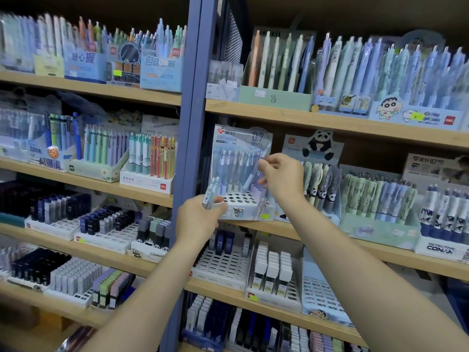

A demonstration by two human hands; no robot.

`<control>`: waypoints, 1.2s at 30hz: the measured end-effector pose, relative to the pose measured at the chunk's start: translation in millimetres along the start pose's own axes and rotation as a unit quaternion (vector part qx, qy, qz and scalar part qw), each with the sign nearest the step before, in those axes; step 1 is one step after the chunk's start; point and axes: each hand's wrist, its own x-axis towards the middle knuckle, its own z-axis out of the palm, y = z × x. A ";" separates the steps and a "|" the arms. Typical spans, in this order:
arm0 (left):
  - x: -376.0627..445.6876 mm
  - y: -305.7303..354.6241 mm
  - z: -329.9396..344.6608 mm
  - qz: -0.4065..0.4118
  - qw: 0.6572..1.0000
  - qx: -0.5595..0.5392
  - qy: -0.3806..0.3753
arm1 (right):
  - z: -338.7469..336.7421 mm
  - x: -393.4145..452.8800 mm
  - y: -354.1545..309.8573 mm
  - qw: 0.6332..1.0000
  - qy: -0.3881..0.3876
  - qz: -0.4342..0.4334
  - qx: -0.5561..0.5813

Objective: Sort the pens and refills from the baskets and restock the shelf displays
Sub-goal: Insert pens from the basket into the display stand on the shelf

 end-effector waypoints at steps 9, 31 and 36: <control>3.0 -4.3 1.4 0.013 0.998 0.051 0.018 | 4.7 8.0 10.4 0.996 0.025 -0.024 -0.076; 0.3 -1.5 0.5 0.002 0.998 0.060 0.029 | 4.5 18.7 19.4 0.986 0.002 -0.126 -0.106; -0.9 -0.8 0.2 -0.005 0.998 0.052 0.031 | 3.6 20.6 19.5 0.980 -0.007 -0.143 -0.141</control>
